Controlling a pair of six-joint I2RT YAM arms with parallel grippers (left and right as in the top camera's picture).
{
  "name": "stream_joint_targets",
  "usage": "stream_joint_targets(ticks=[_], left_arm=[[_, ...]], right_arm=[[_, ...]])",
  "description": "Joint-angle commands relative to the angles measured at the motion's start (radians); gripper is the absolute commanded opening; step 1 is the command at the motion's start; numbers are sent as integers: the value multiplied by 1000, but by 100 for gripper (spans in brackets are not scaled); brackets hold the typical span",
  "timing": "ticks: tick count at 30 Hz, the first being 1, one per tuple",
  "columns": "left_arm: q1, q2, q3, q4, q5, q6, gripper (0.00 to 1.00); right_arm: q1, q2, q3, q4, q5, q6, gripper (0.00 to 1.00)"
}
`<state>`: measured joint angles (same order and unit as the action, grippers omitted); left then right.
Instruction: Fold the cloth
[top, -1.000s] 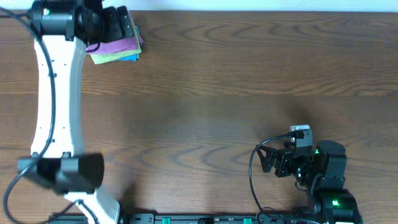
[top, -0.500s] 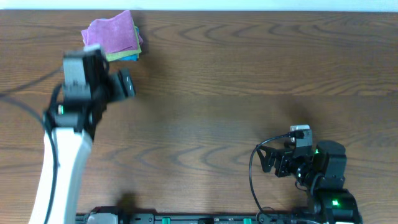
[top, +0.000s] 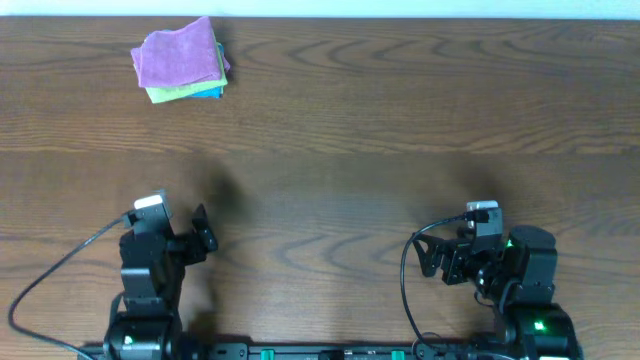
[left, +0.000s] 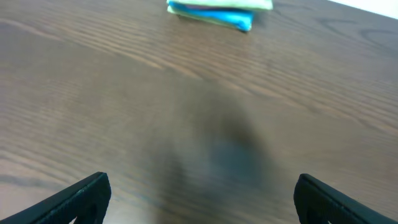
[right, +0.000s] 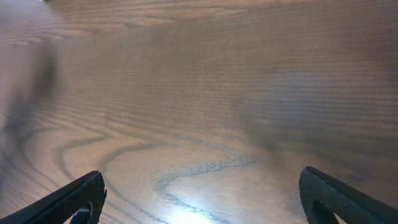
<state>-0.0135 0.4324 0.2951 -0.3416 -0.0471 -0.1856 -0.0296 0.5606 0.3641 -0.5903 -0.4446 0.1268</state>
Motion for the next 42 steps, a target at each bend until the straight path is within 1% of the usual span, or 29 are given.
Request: stream_joint_targets(ticks=[1, 5, 12, 20, 27, 42], left_arm=[[2, -76, -50, -6, -47, 6, 95], [2, -160, -91, -52, -61, 6, 95], [2, -296, -171, -85, -68, 6, 96], [2, -373, -171, -88, -68, 141, 96], [2, -416, -171, -91, -64, 187, 95], [2, -428, -171, -90, -57, 183, 96]], right_arm=[[-8, -6, -2, -1, 3, 11, 99], [-8, -6, -2, -1, 3, 11, 99], [-8, -6, -2, -1, 3, 11, 99], [-8, -6, -2, -1, 3, 11, 99], [-8, -6, -2, -1, 3, 11, 99], [-8, -6, -2, -1, 3, 11, 99]])
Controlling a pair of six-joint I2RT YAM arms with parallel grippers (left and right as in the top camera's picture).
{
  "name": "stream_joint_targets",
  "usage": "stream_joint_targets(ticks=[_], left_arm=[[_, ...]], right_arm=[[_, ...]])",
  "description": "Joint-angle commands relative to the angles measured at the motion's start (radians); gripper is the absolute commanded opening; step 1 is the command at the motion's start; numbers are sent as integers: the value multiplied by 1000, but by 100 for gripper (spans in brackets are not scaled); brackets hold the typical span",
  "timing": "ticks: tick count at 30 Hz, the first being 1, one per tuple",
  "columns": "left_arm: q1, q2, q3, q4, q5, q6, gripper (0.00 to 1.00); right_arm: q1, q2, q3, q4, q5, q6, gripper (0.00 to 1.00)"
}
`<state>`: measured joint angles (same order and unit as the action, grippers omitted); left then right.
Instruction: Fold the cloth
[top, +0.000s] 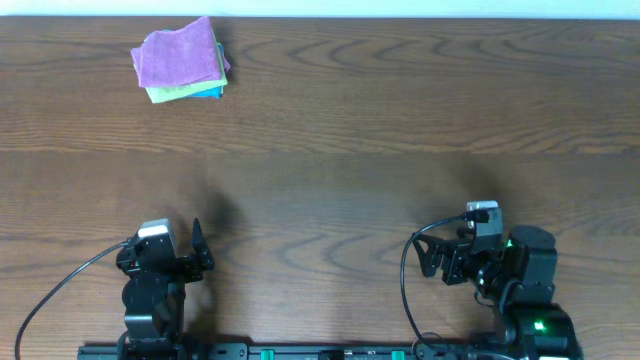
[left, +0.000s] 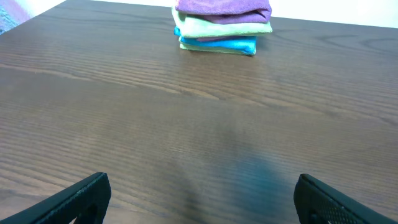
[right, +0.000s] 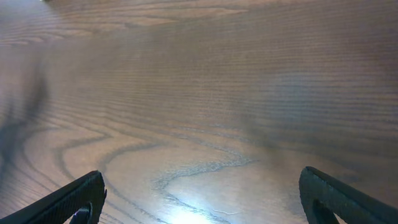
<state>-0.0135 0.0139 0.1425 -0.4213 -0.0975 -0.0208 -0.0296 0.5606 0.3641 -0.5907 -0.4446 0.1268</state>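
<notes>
A stack of folded cloths (top: 180, 59), purple on top of light green and blue, lies at the far left of the wooden table (top: 380, 120). The left wrist view shows the same stack (left: 222, 25) far ahead of the fingers. My left gripper (top: 198, 258) is at the near left edge, open with nothing between its fingers (left: 81, 196). My right gripper (top: 432, 256) is at the near right, also open over bare wood, its fingers (right: 74, 199) wide apart.
The table's far edge (top: 400, 18) meets a white wall. Black cables (top: 60, 285) run from both arm bases along the near edge.
My left arm has drawn back toward the near edge and its camera now looks more level, so the whole cloth stack shows. The right arm has not moved.
</notes>
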Motion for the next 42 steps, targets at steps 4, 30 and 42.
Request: stream_joint_targets(ticks=[4, 30, 42], left_arm=[[2, -10, -18, -10, -7, 18, 95], [2, -10, -18, -10, -7, 18, 95], [2, -10, -18, -10, -7, 18, 95]], right_arm=[[-8, -6, -2, -1, 3, 11, 99], [11, -419, -185, -101, 367, -110, 99], [11, -557, -205, -138, 452, -125, 99]])
